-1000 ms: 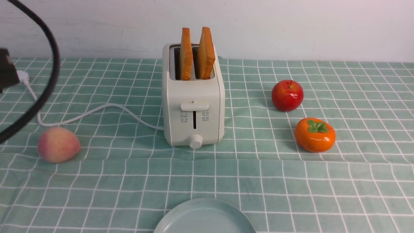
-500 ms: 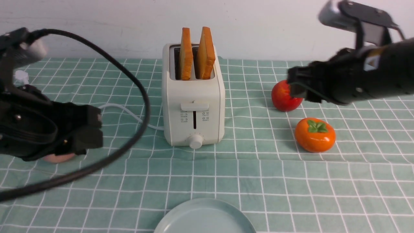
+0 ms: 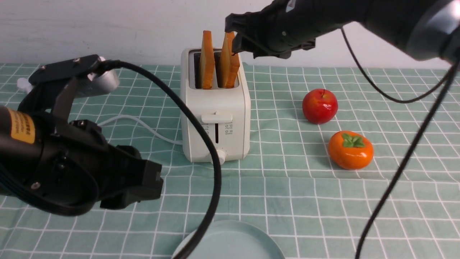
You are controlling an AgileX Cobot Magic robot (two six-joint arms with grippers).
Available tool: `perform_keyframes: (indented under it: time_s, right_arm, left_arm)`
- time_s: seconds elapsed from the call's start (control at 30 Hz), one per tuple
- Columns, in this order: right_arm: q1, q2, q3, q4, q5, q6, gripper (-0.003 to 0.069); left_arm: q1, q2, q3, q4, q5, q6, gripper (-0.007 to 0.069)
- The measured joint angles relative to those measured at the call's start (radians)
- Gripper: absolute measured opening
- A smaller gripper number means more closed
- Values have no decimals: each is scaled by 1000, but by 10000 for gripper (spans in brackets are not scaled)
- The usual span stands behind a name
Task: Take toasted bread from bread machine on blue coffee table place on plate.
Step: 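Grasp the toast slice in the toaster and pull it up out of the slot with the right gripper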
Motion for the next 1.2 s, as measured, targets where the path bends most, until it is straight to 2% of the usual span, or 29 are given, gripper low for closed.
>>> perform_keyframes:
  time_s: [0.23,0.33,0.53,0.73,0.9,1.1,1.2]
  right_arm:
    - [0,120,-36,0,-50,-19,357]
    - [0,133,-36,0,-56,-31,320]
    - [0,111,-42,-3,-72,-37,128]
    - [0,40,-42,-45,-66,-37,125]
    - [-2,-109,-42,-188,61,-68,125]
    - [-3,-286,-52,-433,428,-85,125]
    - [-9,-311,-50,-496,568,-82,125]
  left_arm:
    - [0,0,0,-4,22,0,238]
    - [0,0,0,-4,25,-1,238]
    - [0,0,0,-4,25,-1,238]
    - [0,0,0,-4,22,-1,238]
    - [0,0,0,-4,9,-1,238]
    - [0,0,0,-4,-3,-1,238]
    - [0,0,0,-4,-5,-1,238]
